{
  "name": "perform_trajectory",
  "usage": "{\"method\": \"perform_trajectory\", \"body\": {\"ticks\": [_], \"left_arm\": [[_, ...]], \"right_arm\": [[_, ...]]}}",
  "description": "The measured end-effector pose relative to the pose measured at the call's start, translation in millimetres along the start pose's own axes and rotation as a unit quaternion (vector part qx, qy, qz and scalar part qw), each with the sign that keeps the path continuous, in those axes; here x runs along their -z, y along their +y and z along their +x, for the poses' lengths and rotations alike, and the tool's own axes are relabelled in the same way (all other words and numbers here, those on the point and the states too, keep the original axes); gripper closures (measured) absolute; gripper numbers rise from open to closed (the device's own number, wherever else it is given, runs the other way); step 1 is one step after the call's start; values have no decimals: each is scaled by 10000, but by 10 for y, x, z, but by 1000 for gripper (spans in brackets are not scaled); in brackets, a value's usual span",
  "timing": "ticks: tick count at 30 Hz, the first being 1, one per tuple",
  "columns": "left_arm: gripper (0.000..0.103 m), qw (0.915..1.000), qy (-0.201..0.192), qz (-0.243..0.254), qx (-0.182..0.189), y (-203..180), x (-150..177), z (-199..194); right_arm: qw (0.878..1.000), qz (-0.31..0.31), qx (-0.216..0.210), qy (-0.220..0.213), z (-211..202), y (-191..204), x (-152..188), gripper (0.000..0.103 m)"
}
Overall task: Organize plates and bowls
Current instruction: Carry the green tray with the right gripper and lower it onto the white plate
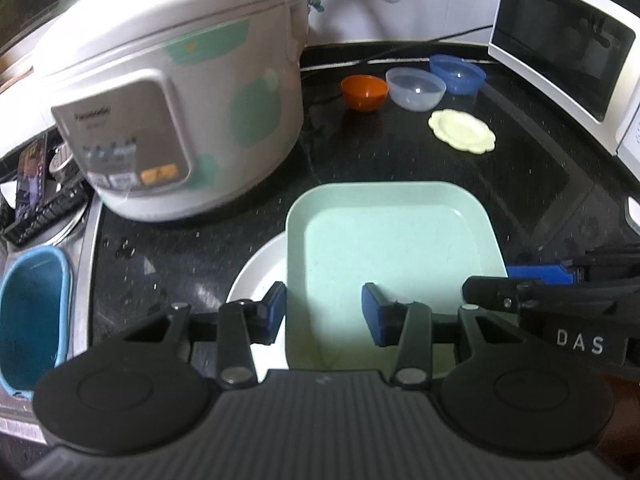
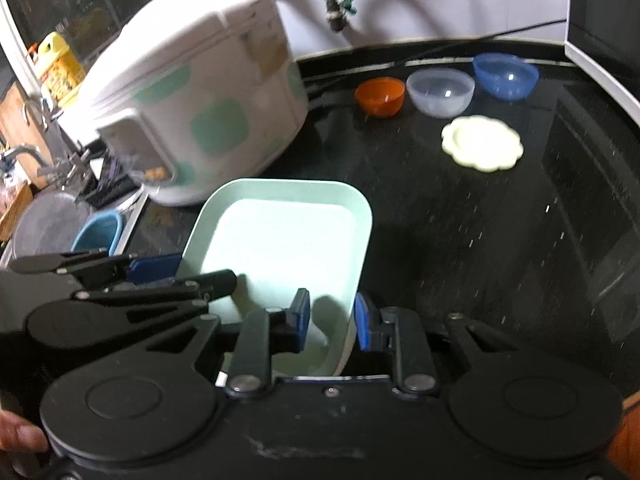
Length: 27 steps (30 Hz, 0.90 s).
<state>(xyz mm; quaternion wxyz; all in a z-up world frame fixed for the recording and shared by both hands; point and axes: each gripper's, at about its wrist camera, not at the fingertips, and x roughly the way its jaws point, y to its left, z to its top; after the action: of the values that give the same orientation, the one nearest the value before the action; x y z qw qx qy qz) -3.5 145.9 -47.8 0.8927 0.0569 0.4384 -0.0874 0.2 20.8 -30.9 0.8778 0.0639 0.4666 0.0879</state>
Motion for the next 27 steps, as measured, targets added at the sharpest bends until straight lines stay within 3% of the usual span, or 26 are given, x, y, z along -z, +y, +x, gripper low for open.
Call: {"method": "perform_trajectory", "body": {"ticks": [11,27], "left_arm": [[62,9998,209,-15,-28,112,253,-26],[62,9993,308,-88,-201,222,248,120]], "right_arm": [[9997,-54,-33,253,50,155,193,79],[9988,-198,-111,436,325,234,91,79]]}}
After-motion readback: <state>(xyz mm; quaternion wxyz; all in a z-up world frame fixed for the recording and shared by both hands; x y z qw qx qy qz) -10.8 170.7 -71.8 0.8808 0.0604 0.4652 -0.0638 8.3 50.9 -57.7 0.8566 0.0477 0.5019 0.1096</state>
